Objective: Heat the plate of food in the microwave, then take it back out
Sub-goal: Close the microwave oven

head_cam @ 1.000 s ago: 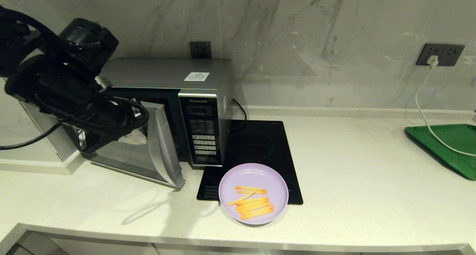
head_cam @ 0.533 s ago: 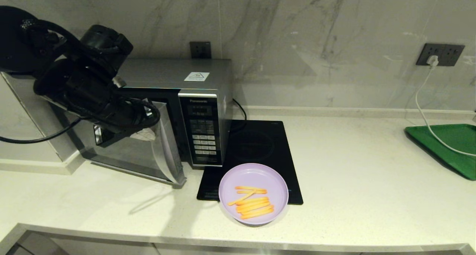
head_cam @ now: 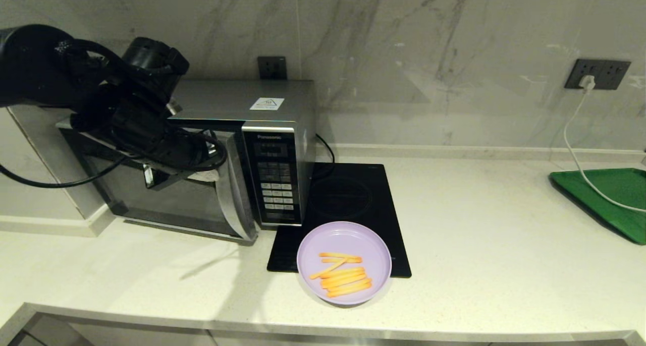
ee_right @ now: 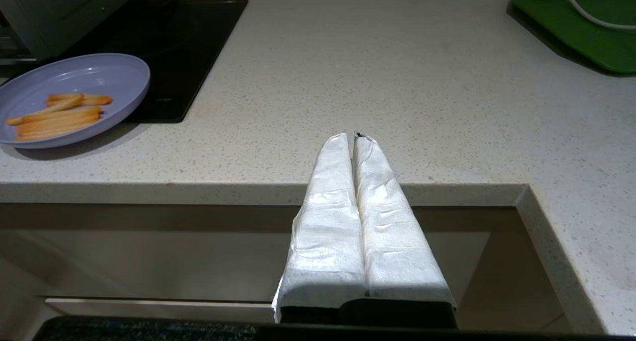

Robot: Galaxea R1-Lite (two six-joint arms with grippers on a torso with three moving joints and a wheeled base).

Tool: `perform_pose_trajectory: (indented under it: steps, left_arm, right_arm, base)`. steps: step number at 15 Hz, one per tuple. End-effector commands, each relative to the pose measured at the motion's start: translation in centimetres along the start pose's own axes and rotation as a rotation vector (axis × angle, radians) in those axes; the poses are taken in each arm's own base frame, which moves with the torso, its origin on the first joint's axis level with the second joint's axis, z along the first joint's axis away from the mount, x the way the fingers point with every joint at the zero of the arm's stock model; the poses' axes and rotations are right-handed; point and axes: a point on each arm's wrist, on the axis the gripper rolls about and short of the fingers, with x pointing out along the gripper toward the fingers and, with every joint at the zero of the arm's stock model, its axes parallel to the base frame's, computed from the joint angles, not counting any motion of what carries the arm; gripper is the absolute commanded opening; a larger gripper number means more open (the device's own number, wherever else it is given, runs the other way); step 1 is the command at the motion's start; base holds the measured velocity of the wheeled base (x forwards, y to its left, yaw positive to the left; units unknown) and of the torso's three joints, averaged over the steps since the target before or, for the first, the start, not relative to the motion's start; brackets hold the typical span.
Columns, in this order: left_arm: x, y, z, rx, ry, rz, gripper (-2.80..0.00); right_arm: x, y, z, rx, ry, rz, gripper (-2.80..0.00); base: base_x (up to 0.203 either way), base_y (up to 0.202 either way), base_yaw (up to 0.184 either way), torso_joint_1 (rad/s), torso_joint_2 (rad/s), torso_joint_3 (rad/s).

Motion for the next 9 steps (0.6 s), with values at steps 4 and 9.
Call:
perform_pose_trajectory:
  steps: [4, 9]
  left_arm:
    - [1.3, -0.5, 0.5, 0.058, -0.025, -0.021, -2.8]
    - [2.5, -0.9, 1.1, 0.093, -0.059, -0.042, -2.8]
  right_arm:
    - [0.0, 0.0, 0.0, 0.001, 0.0, 0.0, -2.8]
    - [0.0, 0.0, 0.0, 0.001, 0.0, 0.0, -2.8]
  base:
    - [0.0, 0.0, 0.0, 0.0, 0.0, 0.0]
    - [0.0, 0.0, 0.0, 0.0, 0.0, 0.0]
